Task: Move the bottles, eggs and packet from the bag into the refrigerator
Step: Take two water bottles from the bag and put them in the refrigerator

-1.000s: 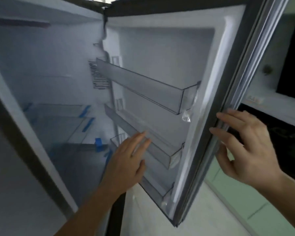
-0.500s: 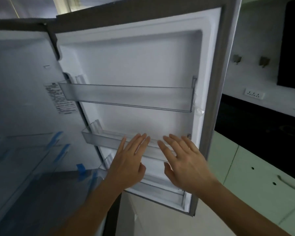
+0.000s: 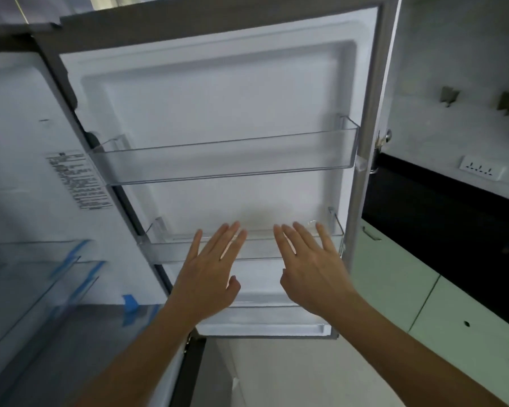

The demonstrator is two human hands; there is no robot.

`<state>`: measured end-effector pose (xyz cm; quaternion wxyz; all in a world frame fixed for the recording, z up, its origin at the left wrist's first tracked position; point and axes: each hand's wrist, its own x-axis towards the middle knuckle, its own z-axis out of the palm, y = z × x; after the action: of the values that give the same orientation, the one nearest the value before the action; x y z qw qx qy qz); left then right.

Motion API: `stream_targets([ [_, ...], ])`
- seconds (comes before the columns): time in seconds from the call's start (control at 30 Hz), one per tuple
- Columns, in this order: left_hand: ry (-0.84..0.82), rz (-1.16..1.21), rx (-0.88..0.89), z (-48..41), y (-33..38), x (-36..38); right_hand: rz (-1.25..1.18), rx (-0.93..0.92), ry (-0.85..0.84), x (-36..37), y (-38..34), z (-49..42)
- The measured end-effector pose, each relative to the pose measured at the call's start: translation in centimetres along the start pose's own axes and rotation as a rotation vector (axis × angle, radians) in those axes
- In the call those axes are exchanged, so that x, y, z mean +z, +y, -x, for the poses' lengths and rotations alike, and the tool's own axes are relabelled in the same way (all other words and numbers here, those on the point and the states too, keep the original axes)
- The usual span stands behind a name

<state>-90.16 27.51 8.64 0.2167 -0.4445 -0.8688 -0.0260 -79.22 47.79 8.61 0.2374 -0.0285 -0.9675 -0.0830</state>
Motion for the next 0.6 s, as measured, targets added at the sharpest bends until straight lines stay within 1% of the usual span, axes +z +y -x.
stream_targets([
  [0.17,0.007,-0.02,-0.084,-2.3,-1.6,0.9,-0.035,0.043,-0.036,1.8,0.3,-3.4],
  [0.27,-0.006,-0.011,-0.102,-3.5,-2.2,1.7,-0.068,0.047,-0.04,3.1,1.3,-5.3],
  [0.43,0.017,-0.003,-0.144,-5.7,-2.0,2.8,-0.093,0.006,-0.077,4.9,4.0,-7.9],
  [0.6,0.041,-0.007,-0.183,-6.7,-1.8,3.7,-0.115,-0.022,-0.101,5.8,5.1,-9.4],
])
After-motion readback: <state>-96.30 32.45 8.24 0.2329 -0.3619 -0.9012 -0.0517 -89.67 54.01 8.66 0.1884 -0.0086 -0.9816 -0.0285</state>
